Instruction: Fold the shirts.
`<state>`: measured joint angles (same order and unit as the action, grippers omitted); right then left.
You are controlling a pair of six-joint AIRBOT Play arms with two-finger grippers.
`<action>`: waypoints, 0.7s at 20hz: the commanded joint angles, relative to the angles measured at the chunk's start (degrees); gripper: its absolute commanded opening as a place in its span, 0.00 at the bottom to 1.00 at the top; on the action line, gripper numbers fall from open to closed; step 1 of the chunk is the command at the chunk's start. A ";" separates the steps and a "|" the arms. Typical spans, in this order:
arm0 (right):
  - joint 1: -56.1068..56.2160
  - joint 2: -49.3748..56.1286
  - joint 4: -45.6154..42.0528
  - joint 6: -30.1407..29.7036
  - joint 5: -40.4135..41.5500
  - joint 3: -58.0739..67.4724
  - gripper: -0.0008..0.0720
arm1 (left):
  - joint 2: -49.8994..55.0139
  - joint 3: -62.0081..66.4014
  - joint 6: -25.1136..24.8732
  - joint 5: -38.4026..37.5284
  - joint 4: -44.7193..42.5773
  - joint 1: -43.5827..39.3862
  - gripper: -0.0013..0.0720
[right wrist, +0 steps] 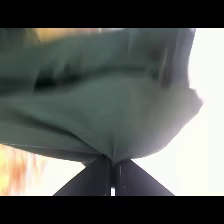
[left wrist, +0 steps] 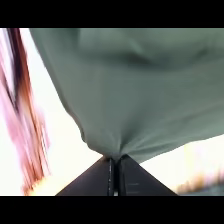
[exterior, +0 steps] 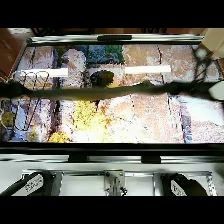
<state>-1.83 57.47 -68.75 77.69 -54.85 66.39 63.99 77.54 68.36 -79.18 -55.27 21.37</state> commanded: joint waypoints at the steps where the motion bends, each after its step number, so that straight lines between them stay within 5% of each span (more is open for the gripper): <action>1: 0.11 -15.21 -9.99 -0.44 6.91 16.61 0.09 | -15.54 18.64 4.37 12.83 0.79 0.04 0.06; 4: 0.09 -24.46 -12.90 -0.37 8.94 24.57 0.09 | -26.51 26.16 9.16 25.99 0.59 0.04 0.06; 6: 0.09 -28.59 -16.37 1.05 8.02 26.62 0.09 | -32.22 27.02 11.85 27.71 -2.60 0.04 0.06; 9: 0.09 -30.21 -20.04 2.45 2.08 27.58 0.09 | -35.21 27.02 15.69 21.16 -9.46 0.04 0.06; 14: 0.11 -22.97 -21.40 2.43 -10.36 27.56 0.09 | -28.39 26.27 9.25 4.39 -10.03 0.02 0.06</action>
<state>-1.76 31.44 -88.20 79.79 -57.04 93.43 33.04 103.88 80.14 -65.87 -63.72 21.37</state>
